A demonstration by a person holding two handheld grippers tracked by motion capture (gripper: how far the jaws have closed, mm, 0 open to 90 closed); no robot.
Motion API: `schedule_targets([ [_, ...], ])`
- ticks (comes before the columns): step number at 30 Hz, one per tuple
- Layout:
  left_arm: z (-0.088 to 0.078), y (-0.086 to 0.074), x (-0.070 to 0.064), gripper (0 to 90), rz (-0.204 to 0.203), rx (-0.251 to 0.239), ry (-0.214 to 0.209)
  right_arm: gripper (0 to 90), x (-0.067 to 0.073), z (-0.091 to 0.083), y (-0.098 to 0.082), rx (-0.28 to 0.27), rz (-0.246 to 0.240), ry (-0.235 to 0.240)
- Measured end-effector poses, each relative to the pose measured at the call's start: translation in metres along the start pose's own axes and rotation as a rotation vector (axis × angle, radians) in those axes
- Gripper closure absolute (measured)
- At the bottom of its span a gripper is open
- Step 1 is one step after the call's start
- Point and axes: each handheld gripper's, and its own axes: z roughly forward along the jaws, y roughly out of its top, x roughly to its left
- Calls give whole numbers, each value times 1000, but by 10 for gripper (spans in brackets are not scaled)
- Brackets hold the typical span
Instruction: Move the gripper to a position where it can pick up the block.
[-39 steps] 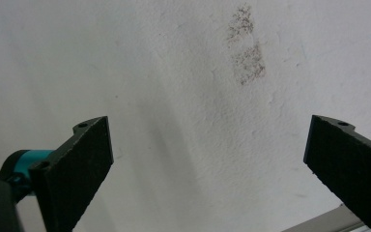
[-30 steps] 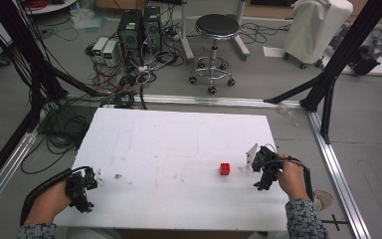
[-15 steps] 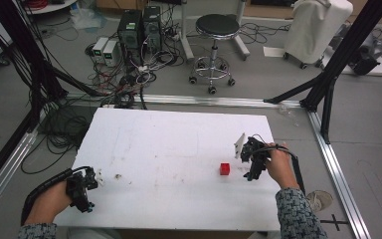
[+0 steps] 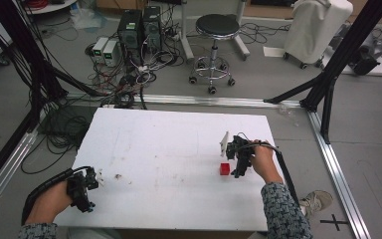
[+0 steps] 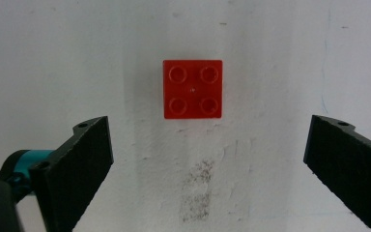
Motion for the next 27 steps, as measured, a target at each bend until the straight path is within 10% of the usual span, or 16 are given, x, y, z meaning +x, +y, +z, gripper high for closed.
schedule_targets([
  [27, -1, 0, 1, 240, 0, -3, 0, 26, 2, 38, 24, 113, -43, 55],
])
